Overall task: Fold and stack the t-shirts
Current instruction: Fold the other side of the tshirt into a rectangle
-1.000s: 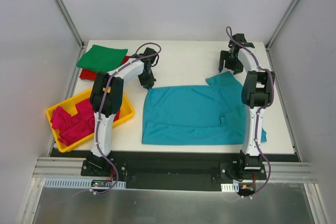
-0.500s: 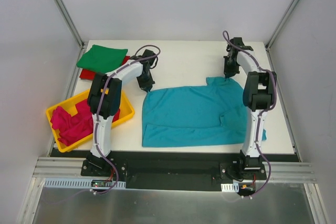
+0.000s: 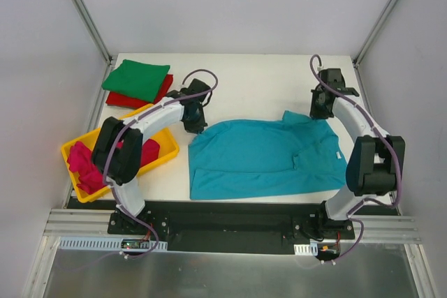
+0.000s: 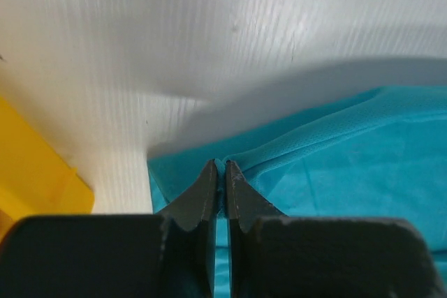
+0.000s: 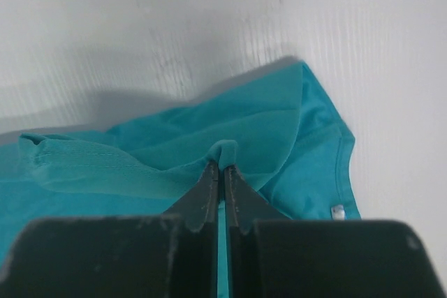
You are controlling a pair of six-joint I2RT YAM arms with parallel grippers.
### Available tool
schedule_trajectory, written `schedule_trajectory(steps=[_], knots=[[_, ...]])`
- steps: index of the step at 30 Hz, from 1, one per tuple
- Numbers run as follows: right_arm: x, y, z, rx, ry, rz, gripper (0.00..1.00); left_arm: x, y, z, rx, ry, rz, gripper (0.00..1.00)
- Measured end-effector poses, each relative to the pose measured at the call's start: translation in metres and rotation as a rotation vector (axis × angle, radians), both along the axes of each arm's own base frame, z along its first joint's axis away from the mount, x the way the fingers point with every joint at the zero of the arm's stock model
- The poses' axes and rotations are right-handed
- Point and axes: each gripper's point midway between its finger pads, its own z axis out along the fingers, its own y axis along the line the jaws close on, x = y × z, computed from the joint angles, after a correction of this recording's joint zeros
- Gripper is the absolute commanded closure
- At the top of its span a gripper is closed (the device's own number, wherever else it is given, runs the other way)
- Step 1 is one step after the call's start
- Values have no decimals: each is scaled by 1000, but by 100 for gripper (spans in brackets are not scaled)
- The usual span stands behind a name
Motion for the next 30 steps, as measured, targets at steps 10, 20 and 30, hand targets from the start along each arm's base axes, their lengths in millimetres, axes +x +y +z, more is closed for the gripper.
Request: schedule_trajectory(steps=[10, 20, 30], knots=[[-69, -16, 14, -42, -58, -65, 99, -51, 4, 5, -18, -46, -65, 100], [-103, -26, 9, -56, -63, -96, 99, -78, 4, -4, -23, -51, -109, 100], [-156, -35, -22, -67, 29, -224, 61, -94, 14, -13, -26, -41, -90, 63]])
